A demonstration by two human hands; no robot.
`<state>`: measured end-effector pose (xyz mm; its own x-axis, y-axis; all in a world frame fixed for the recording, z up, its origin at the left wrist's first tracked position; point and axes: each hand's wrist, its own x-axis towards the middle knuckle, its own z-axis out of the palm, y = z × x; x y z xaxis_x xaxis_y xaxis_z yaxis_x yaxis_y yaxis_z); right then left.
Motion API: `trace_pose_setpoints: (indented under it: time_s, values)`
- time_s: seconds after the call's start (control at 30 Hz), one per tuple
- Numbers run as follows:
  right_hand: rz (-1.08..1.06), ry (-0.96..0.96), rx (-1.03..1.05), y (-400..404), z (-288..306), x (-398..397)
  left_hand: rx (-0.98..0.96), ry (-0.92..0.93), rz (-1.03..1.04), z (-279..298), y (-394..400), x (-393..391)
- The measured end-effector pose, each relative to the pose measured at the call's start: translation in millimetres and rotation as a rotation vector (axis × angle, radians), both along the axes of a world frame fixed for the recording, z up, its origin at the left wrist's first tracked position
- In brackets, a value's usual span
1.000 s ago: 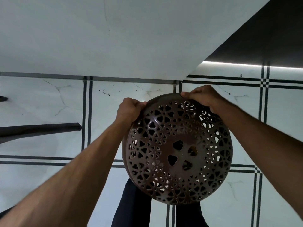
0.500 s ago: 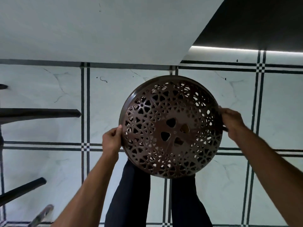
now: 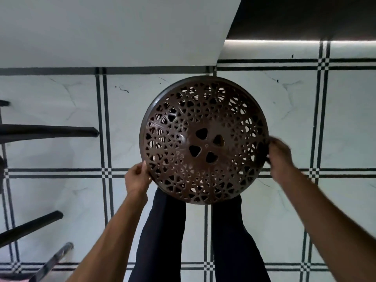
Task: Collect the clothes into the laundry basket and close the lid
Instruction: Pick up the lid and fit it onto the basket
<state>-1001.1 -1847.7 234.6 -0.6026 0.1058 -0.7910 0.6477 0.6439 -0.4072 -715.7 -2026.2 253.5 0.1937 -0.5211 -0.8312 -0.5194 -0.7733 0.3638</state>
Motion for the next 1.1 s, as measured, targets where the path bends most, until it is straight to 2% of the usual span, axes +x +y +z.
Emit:
trace_pose_setpoints:
  time_s: [0.1, 0.17, 0.23, 0.47, 0.67, 0.93, 1.1]
  values:
    - [-0.115, -0.092, 0.022, 35.4, -1.6, 44.5, 0.110, 0.080, 0.110, 5.9, 34.4, 11.3]
    - [-0.167, -0.146, 0.010, 47.5, -6.5, 65.2, 0.104, 0.081, 0.141, -0.2, 41.8, 10.9]
    - [-0.178, -0.108, 0.032, 48.2, -15.3, 70.3, 0.078, 0.064, 0.147, -8.4, 41.1, 11.0]
    - [-0.212, -0.193, -0.052, 54.2, -2.8, 67.1, 0.063, 0.091, 0.108, -0.5, 44.9, 13.7]
    - [-0.262, -0.258, -0.038, 59.8, -5.4, 115.2, 0.091, 0.046, -0.013, -6.6, 75.4, 22.7]
    - [-0.304, -0.218, -0.057, 36.9, -8.3, 94.0, 0.089, 0.056, 0.013, -16.3, 56.9, 5.5]
    - [-0.229, -0.107, -0.075, 5.0, -14.5, 53.5, 0.072, 0.159, 0.027, -26.5, 33.3, -25.4]
